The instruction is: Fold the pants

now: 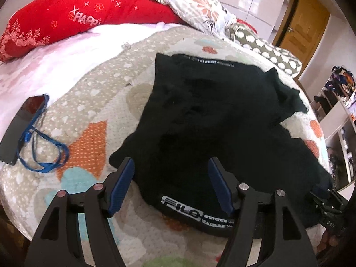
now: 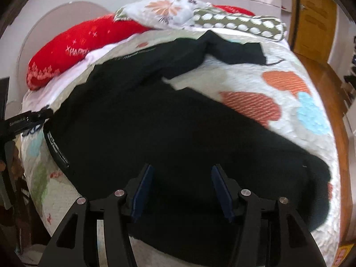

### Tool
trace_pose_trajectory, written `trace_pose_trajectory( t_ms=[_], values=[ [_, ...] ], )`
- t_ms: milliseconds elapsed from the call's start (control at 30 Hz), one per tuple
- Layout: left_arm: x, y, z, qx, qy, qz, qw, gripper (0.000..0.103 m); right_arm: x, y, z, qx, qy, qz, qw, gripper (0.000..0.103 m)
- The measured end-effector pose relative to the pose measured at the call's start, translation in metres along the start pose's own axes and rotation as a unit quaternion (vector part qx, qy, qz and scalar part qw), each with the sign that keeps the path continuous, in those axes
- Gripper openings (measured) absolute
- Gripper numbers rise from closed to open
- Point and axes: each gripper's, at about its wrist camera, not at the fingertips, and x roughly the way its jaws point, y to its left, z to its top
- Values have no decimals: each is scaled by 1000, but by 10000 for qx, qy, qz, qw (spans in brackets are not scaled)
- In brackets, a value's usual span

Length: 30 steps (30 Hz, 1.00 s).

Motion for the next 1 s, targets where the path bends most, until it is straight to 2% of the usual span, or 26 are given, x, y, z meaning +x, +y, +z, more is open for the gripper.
trace_pose_trajectory(
  t_ms=[100,167,267,433,567,700,767,900,1000],
  values=[
    [11,0,-3,-19,87,98,9999,75,10,3,-1,-56,32,29,10000,67],
    [13,1,-3,-13,125,104,9999,81,10,3,3,-87,61,61,9999,69],
    [11,0,5,89,179,22,9998,81,4,1,22,-153,-54,196,9997,68],
    [9,3,40,72,67,-262,9996,85,9,-2,85,-397,-472,-37,9981,75],
    [24,-5,73,370,31,-284,9989,87,31,-7,139,-444,-605,-100,9971,77],
    [56,-13,108,484,290,-429,9975,87,55,-4,191,-601,-806,-186,9948,77],
    [70,-18,126,521,405,-619,9959,87,66,-6,207,-657,-834,-289,9939,78],
    [94,-23,159,349,430,-779,9954,87,97,-20,241,-530,-810,-607,9934,81],
    [110,-21,172,42,564,-598,9966,87,123,-34,261,-251,-728,-697,9946,81]
  ],
)
